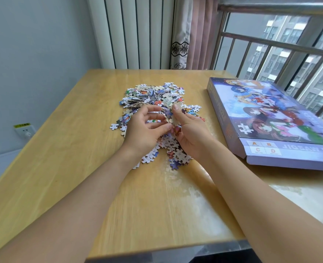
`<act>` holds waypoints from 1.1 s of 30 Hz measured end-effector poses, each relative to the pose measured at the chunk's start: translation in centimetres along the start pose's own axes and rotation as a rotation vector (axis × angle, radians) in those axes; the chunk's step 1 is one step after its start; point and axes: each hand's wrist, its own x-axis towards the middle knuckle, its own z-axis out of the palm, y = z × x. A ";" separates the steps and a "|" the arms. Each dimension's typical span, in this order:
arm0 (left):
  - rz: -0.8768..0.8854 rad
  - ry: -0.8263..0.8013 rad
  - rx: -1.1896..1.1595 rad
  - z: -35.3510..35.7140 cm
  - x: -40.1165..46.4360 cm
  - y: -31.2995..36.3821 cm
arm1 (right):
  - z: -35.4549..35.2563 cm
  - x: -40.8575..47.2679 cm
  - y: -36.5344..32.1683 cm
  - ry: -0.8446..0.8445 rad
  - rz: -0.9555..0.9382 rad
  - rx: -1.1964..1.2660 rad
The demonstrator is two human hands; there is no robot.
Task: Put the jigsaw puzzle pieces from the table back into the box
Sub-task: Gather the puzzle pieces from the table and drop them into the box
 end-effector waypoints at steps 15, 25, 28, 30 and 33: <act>-0.042 0.002 -0.079 0.4 0.2 0.0 | 0.2 0.2 0.3 0.007 0.007 0.058; -0.086 0.149 -0.044 1.1 0.2 -0.2 | 0.4 0.4 0.6 0.038 -0.026 0.077; -0.100 0.174 -0.036 1.0 0.4 -0.3 | 0.3 0.6 0.5 0.072 -0.017 0.063; -0.097 0.179 -0.034 0.9 0.3 -0.2 | 0.3 0.7 0.4 0.085 -0.002 0.067; -0.046 0.171 0.006 0.7 0.3 -0.3 | 0.2 0.7 0.3 0.046 0.014 0.047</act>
